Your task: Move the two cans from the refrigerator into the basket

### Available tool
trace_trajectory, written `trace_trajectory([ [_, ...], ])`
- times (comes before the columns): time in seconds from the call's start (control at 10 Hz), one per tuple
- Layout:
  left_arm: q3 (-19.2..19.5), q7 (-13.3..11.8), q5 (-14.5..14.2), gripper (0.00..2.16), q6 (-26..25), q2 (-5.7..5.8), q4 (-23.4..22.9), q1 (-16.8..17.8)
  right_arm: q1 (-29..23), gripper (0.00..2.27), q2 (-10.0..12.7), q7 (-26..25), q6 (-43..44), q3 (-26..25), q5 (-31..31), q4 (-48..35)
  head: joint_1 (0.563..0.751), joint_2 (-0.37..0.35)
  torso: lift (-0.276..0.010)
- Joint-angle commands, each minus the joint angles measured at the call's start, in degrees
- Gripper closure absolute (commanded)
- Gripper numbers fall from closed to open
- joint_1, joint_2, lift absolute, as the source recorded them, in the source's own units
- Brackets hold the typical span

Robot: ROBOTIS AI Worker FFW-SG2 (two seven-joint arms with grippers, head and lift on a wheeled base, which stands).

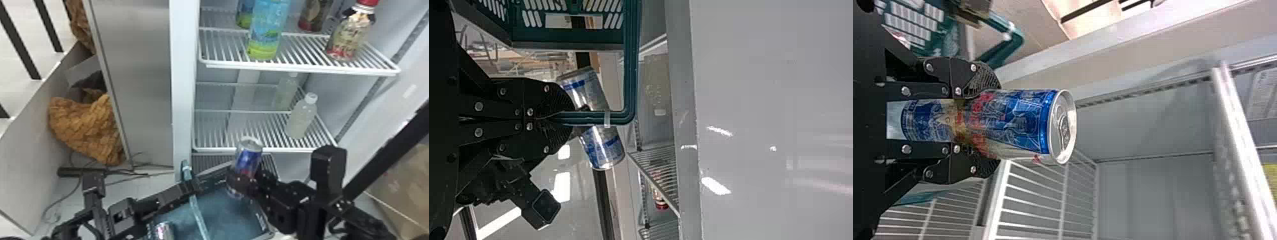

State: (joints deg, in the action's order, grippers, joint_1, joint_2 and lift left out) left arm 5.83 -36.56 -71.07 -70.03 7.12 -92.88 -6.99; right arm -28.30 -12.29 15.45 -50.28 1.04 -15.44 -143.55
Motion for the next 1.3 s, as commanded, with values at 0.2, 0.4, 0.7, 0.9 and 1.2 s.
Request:
trace_trajectory([
  [0.2,0.0,0.0,0.0,1.21,0.0,-0.09,0.0,0.0,-0.5,1.28,0.4,2.6,-5.1,1.4,0.2,1.2,0.695,-0.140,-0.219],
  [0.4,0.0,0.0,0.0,1.21,0.0,-0.09,0.0,-0.2,0.9,1.22,0.5,4.1,-6.4,2.6,0.0,3.7,0.695,-0.118,-0.219],
  [0.7,0.0,0.0,0.0,1.21,0.0,-0.17,0.0,-0.2,3.0,0.06,1.5,6.9,-6.5,1.6,0.6,8.1,0.695,-0.097,-0.219],
  [0.9,0.0,0.0,0.0,1.21,0.0,-0.17,0.0,-0.3,2.2,0.16,1.8,6.9,-4.7,-0.8,1.3,7.1,0.695,-0.117,-0.219],
  [1.2,0.1,-0.1,0.0,1.21,0.0,-0.17,0.0,-0.5,-1.4,0.17,3.0,6.9,-0.6,-4.9,1.5,3.0,0.695,-0.158,-0.219],
])
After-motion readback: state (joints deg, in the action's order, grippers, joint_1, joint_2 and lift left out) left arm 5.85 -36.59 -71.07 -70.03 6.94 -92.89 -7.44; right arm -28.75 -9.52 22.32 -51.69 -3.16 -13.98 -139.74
